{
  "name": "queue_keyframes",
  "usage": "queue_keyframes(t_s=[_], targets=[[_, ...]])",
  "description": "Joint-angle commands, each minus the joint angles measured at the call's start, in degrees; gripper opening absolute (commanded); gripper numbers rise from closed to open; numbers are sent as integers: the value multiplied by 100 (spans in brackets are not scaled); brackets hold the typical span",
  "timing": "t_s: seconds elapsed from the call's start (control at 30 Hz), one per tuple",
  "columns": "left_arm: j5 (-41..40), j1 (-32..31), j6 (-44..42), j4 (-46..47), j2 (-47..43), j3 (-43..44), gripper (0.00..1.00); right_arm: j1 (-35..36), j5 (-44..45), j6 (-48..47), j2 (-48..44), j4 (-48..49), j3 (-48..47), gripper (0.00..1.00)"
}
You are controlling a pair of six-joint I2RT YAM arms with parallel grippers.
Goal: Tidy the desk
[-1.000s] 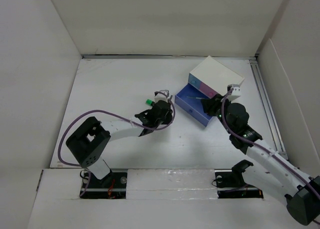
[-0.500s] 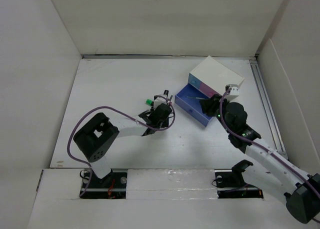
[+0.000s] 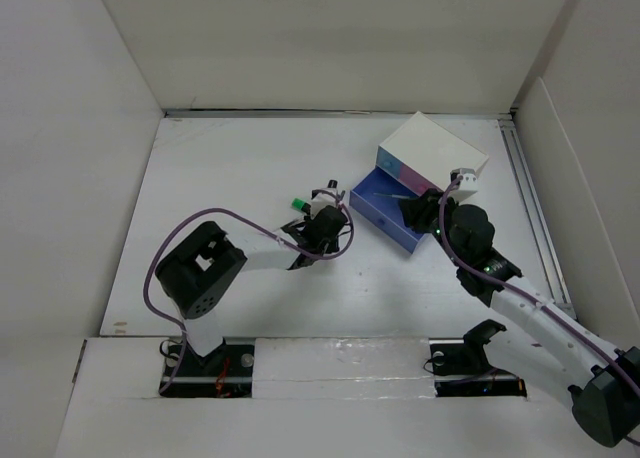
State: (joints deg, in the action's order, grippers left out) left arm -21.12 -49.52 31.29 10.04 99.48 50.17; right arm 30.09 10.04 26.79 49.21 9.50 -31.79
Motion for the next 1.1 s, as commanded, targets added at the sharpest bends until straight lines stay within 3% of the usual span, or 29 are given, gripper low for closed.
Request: queue_keyframes(t_s=[0.0, 0.3, 0.5, 0.7, 1.07], targets=[[12, -14, -88, -90, 89, 124, 21, 41, -38, -42, -25, 281, -240, 37], [38, -14, -184, -231, -16, 63, 0, 41, -46, -24, -52, 289, -240, 37], [12, -224, -290, -266, -218, -42, 0, 41, -29, -16, -78, 290, -231, 37], [477, -287, -299, -99, -842, -60, 0, 41, -29, -16, -96, 272, -231, 37], [1057, -287, 457, 199, -1976, -95, 0, 41, 42, -7, -192, 263, -213, 37]])
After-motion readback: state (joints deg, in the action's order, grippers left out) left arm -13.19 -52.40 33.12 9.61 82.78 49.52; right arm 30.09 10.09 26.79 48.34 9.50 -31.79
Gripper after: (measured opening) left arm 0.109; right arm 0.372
